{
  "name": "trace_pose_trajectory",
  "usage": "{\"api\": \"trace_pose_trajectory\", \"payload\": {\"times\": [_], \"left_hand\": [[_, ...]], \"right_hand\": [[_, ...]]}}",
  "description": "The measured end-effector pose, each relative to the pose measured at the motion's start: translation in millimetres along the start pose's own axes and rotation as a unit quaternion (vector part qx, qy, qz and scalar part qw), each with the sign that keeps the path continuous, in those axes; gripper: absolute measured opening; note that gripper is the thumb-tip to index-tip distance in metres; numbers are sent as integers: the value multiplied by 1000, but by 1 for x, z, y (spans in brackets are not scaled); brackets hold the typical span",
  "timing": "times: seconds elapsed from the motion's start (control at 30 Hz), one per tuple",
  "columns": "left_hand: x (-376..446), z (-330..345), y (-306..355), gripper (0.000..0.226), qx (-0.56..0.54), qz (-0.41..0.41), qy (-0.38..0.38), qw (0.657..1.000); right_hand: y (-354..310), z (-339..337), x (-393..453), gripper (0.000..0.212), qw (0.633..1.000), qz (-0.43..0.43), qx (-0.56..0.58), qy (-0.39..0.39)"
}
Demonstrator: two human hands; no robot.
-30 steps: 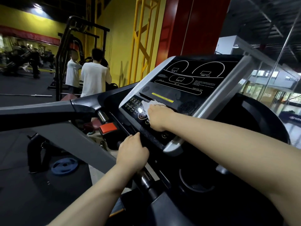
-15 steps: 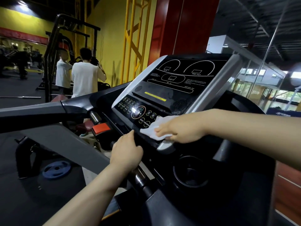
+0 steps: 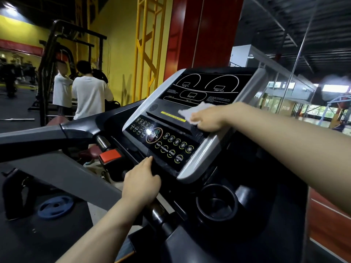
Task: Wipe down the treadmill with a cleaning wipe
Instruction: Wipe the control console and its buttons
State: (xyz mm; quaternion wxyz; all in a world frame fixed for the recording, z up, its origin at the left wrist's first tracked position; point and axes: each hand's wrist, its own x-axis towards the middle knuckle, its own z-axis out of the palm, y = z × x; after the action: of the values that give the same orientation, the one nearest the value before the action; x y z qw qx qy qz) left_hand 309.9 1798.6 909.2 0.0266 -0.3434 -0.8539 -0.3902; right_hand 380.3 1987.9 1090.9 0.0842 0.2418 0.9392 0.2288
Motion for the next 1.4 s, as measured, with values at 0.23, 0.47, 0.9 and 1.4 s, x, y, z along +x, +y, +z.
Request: {"api": "trace_pose_trajectory", "payload": {"times": [0.23,0.47,0.9,1.4], "left_hand": [[1,2,0,61,26,10,-12,1000],[30,13,-12,56,-5,-3,-61,998],[32,21,-5,53,29,-35,-3,999],[58,18,-13,52,-19,-76,-6,997]], "right_hand": [[-2,1,-13,49,995,-90,29,-9],[96,-33,62,73,984,105,-62,132],[21,-7,64,50,970,-240,-35,-33],[4,1,94,59,978,-178,-103,39]]}}
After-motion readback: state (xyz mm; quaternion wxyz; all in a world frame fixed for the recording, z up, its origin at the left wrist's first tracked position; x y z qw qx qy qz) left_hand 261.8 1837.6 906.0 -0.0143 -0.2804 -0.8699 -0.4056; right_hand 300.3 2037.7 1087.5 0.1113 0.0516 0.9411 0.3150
